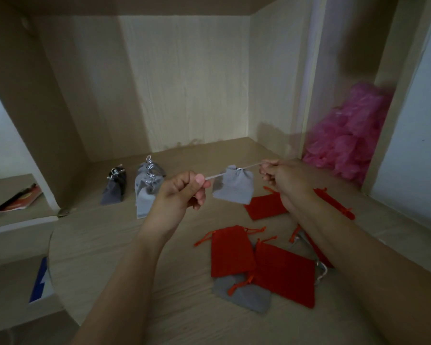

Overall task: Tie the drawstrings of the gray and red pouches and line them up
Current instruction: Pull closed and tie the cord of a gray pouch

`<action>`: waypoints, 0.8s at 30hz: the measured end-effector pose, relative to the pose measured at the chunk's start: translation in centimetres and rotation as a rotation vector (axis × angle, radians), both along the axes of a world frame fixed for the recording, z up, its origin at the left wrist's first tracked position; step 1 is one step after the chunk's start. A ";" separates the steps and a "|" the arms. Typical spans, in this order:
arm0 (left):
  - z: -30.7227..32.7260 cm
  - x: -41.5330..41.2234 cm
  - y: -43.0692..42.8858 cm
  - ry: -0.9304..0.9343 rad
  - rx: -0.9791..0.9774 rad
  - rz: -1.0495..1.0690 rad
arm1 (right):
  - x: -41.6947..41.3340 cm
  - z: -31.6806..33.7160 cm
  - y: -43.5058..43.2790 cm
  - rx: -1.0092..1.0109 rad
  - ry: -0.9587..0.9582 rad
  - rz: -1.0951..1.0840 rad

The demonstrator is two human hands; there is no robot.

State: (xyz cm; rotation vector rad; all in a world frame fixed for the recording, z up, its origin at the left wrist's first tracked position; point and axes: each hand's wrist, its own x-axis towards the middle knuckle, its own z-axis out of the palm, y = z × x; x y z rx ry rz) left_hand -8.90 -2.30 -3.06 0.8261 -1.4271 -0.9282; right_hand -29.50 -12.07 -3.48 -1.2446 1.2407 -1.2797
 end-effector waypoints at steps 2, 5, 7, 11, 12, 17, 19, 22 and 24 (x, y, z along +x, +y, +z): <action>-0.1 0.2 0.0 0.026 0.028 -0.031 | 0.0 0.3 0.6 0.006 -0.020 0.028; -0.4 0.3 -0.3 -0.048 0.101 -0.026 | -0.6 0.2 1.5 -0.013 0.084 0.109; -0.8 0.0 -0.5 -0.120 0.217 -0.075 | -0.6 0.0 1.7 -0.078 0.184 0.108; -1.2 -0.4 -0.7 -0.159 0.428 -0.215 | 0.6 0.1 2.1 -0.245 0.363 0.146; -1.2 -0.5 -0.8 -0.165 0.447 -0.237 | 0.7 0.1 2.0 -0.296 0.462 0.139; -1.4 -0.8 -0.7 -0.127 0.480 -0.233 | 0.8 1.0 3.2 -0.308 1.038 0.069; -1.3 -0.8 -0.8 -0.181 0.463 -0.128 | 1.2 1.5 4.1 -0.405 1.082 0.048; -1.0 -0.8 -0.9 -0.279 0.359 0.005 | 1.5 2.0 4.8 -0.567 1.054 0.105; -1.0 -0.8 -0.9 -0.296 0.284 0.043 | 1.8 2.2 4.9 -0.566 1.010 0.190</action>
